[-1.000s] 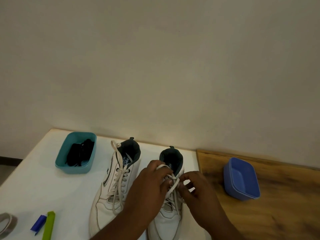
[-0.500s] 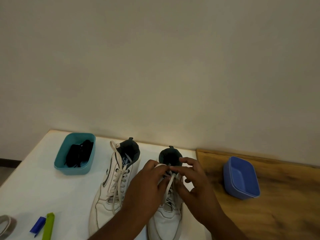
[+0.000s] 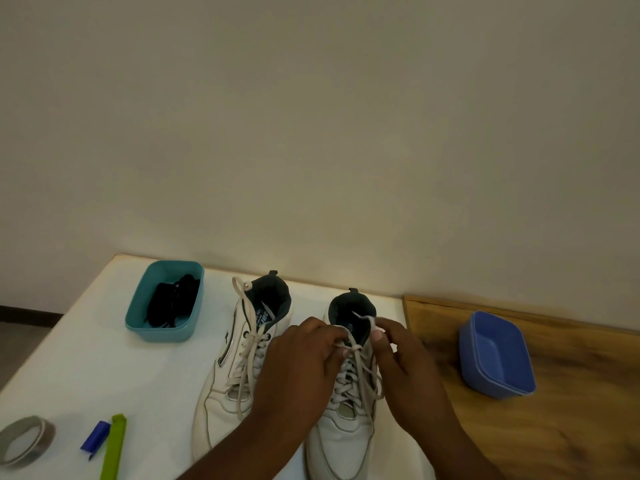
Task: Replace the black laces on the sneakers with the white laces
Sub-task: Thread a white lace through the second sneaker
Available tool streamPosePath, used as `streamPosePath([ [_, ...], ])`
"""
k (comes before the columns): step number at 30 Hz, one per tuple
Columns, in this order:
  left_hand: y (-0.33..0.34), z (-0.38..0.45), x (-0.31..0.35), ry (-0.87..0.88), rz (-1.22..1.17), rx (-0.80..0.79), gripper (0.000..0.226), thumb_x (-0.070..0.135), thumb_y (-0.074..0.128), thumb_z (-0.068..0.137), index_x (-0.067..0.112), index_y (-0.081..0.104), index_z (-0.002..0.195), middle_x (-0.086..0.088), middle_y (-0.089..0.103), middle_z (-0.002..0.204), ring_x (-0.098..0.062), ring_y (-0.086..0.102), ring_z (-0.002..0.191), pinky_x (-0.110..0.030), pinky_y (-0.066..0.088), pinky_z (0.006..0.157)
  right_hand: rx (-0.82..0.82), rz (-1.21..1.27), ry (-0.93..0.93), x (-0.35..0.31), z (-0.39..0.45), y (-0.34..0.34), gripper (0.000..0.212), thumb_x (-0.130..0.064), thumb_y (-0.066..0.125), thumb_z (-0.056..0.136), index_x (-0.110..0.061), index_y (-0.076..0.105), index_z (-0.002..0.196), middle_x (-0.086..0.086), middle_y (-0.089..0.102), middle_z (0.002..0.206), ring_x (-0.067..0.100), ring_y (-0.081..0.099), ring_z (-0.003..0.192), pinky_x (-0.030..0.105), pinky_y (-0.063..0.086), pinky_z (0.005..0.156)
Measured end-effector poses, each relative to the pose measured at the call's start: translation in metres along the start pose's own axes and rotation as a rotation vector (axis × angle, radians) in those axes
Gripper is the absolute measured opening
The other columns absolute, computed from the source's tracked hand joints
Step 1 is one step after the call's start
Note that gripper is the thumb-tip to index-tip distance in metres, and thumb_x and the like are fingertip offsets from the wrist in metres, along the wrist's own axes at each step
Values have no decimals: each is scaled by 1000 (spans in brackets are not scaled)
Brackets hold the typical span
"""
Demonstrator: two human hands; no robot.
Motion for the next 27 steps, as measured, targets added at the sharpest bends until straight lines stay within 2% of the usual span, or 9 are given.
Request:
streamPosePath([
  [4, 3, 1, 3, -6, -7, 59, 30, 46, 50, 97, 31, 63, 120, 10, 69, 95, -7, 66, 83, -27, 54, 83, -116, -120, 56, -8, -9, -10, 56, -71, 40, 89, -54, 29, 142, -20, 65, 109, -1, 66, 86, 20, 53, 75],
  [7, 6, 1, 7, -30, -16, 12, 32, 46, 52, 100, 29, 58, 126, 9, 70, 98, -7, 66, 86, -28, 55, 87, -156, -217, 163, -7, -15, -20, 47, -76, 54, 80, -45, 45, 114, -14, 70, 87, 1, 67, 73, 18, 50, 63],
  [9, 5, 1, 8, -41, -10, -20, 26, 48, 50, 100, 31, 55, 119, 12, 67, 95, -4, 63, 83, -29, 54, 85, -238, -245, 178, -6, -17, -18, 27, -62, 62, 88, -37, 58, 94, -9, 69, 80, 3, 65, 72, 20, 51, 63],
  [12, -1, 2, 9, -48, 11, 8, 17, 45, 51, 100, 36, 46, 114, 15, 62, 86, -3, 60, 77, -32, 55, 79, -300, -164, 172, -1, -17, -11, 18, -42, 61, 98, -30, 67, 86, -4, 70, 80, 9, 66, 73, 30, 58, 72],
  [16, 5, 2, 10, 3, 28, -66, 58, 38, 52, 101, 47, 23, 151, 13, 62, 95, -4, 60, 83, -27, 53, 80, -326, -127, 137, 1, -16, -11, 25, -28, 59, 102, -22, 71, 81, -1, 70, 76, 11, 65, 72, 31, 55, 72],
  [18, 4, 4, 12, 70, 111, -77, 49, 38, 55, 99, 44, 43, 146, 10, 63, 90, -6, 62, 77, -28, 55, 72, -334, -156, 96, 0, -16, -11, 25, -28, 58, 102, -24, 71, 81, -5, 69, 74, 9, 65, 74, 28, 54, 72],
  [20, 2, 6, 11, 120, 137, -41, 25, 42, 58, 93, 39, 72, 114, 11, 65, 78, -4, 62, 64, -24, 56, 60, -351, -181, 72, 1, -16, -10, 24, -30, 58, 102, -29, 69, 81, -11, 67, 73, 7, 64, 74, 26, 53, 71],
  [23, 1, 8, 11, 105, 162, -53, 31, 49, 45, 97, 37, 73, 104, 12, 65, 82, -5, 61, 71, -29, 54, 67, -383, -233, 55, 2, -16, -12, 26, -30, 57, 103, -29, 66, 78, -12, 63, 69, 6, 62, 73, 24, 50, 68],
  [27, -8, 10, 7, 71, 211, -10, 14, 41, 58, 97, 34, 71, 97, 12, 63, 83, -8, 60, 72, -35, 52, 73, -458, -333, 66, 1, -14, -26, 26, -34, 56, 103, -28, 68, 80, -5, 64, 69, 4, 60, 72, 18, 46, 64],
])
Point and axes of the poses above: each hand's wrist, its own z-axis towards the middle knuckle, its own y-axis out of the palm, x = y × z, the point moved 5 cm from there along z, towards the middle knuckle
